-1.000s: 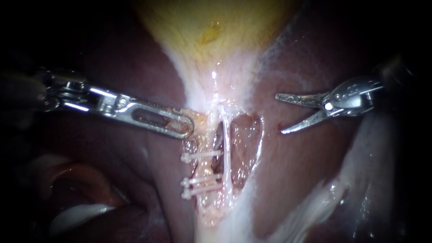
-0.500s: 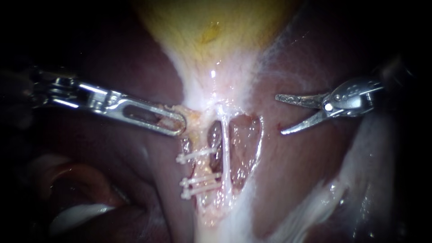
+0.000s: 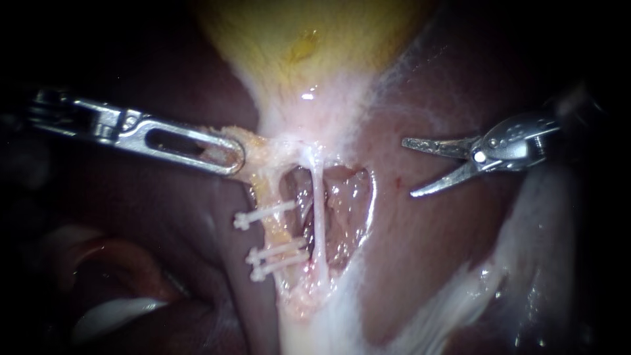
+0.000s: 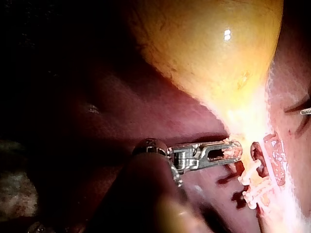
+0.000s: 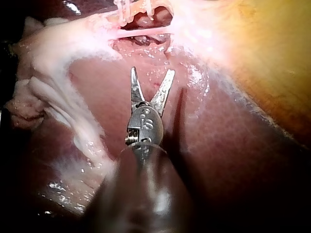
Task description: Go to the cutting position left tube
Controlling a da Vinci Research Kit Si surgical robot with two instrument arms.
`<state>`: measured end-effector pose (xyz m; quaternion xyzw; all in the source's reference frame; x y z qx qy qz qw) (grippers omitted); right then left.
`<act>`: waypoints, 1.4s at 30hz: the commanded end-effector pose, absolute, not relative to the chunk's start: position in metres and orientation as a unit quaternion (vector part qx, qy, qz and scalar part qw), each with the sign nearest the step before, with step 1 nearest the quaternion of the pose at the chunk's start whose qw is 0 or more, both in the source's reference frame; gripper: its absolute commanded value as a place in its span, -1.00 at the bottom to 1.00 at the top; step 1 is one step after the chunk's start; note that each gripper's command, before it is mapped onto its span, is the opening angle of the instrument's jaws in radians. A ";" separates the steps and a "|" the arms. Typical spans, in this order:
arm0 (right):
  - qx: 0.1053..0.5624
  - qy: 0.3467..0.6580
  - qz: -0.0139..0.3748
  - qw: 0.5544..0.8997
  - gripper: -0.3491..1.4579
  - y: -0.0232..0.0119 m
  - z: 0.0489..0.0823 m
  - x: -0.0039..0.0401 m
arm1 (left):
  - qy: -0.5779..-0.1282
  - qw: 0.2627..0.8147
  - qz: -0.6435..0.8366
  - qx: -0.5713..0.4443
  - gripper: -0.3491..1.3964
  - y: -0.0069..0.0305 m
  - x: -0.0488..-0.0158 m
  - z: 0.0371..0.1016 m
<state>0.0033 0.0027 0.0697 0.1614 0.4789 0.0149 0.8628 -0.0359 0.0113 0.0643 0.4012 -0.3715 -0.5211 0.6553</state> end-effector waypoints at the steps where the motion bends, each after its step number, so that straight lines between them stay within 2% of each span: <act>1: 0.161 0.479 0.015 0.863 0.80 0.0027 0.0697 0.0033 | -0.371 0.656 -0.521 0.401 -1.00 0.0113 -0.0360 0.0645; 12: 0.170 0.482 0.010 0.859 0.80 0.0000 0.0692 0.0060 | -0.372 0.656 -0.524 0.396 -1.00 0.0107 -0.0365 0.0646; 25: 0.191 0.482 0.020 0.855 0.82 -0.0031 0.0698 0.0097 | -0.372 0.656 -0.524 0.396 -1.00 0.0106 -0.0367 0.0645; 34: 0.208 0.481 0.029 0.851 0.84 -0.0054 0.0716 0.0121 | -0.372 0.656 -0.524 0.397 -1.00 0.0104 -0.0368 0.0642; 42: 0.224 0.481 0.029 0.847 0.80 -0.0063 0.0717 0.0134 | -0.371 0.655 -0.523 0.398 -1.00 0.0102 -0.0369 0.0640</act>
